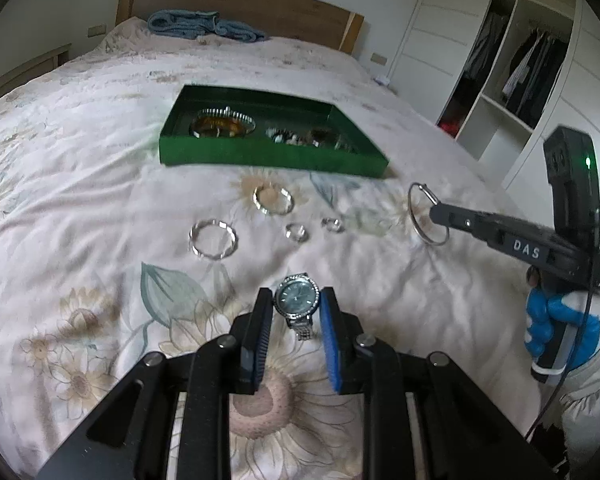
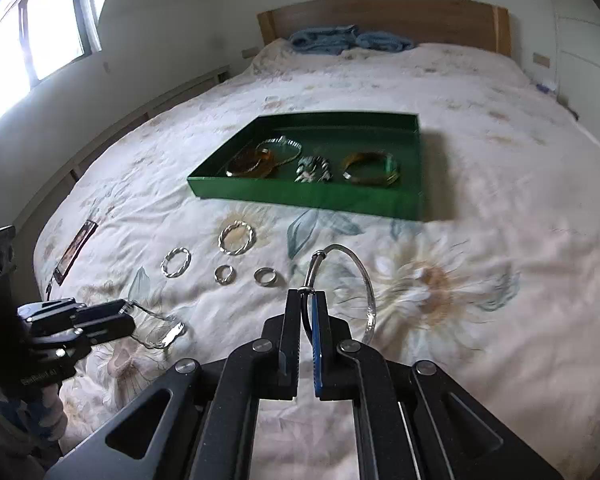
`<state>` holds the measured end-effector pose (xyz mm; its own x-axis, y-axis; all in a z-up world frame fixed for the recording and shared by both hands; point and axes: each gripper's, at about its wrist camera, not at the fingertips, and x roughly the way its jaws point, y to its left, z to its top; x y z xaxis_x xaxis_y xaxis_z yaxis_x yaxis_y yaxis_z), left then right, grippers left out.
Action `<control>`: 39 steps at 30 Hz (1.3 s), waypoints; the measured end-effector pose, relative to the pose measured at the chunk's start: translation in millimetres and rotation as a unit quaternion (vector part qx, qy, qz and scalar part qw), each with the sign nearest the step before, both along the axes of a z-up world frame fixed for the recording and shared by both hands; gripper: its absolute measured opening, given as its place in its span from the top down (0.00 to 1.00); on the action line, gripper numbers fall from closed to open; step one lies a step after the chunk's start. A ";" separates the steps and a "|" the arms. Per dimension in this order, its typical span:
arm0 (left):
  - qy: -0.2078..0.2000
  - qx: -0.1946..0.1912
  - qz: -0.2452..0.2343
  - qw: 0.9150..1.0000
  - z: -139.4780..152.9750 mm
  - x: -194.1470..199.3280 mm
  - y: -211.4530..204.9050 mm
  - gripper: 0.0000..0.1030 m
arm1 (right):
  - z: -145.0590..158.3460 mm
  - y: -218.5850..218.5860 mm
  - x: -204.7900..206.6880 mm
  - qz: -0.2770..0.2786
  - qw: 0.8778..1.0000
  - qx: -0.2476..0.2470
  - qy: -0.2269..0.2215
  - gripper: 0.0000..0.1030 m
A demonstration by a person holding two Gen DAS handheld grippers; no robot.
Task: Organize jewelry
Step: 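Carry watch to tray with left tool while right tool carries hoop bangle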
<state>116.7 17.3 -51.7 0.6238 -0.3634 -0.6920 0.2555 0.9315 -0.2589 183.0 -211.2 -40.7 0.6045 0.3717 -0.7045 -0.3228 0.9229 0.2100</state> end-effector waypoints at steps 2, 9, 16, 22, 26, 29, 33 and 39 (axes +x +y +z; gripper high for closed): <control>-0.006 -0.004 0.001 1.000 7.4 0.9 1.2 0.78 | 7.8 -4.3 -3.6 -0.006 1.000 0.002 -0.007 0.96; -0.029 -0.016 0.007 0.999 35.7 13.1 4.7 0.78 | 33.9 -11.6 -2.2 -0.027 0.999 -0.004 -0.033 0.96; -0.049 -0.025 0.021 0.998 58.4 48.3 10.3 0.78 | 61.5 -15.3 26.5 -0.040 0.998 -0.005 -0.056 0.96; -0.061 -0.035 0.041 0.997 76.3 110.9 18.9 0.78 | 83.3 -11.8 80.0 -0.046 0.996 -0.005 -0.074 0.96; -0.055 -0.030 0.051 0.997 74.9 160.7 20.1 0.78 | 80.5 -1.5 123.5 -0.041 0.996 0.007 -0.074 0.96; -0.043 -0.029 0.056 0.997 66.1 194.4 18.8 0.78 | 66.6 9.1 149.3 -0.035 0.997 0.012 -0.065 0.96; -0.018 -0.032 0.065 0.997 46.1 237.3 14.5 0.78 | 33.7 21.8 185.0 -0.032 0.998 0.026 -0.038 0.96; 0.005 -0.020 0.068 0.997 17.7 283.0 -2.4 0.78 | -5.6 30.1 225.3 -0.049 0.998 0.037 -0.003 0.96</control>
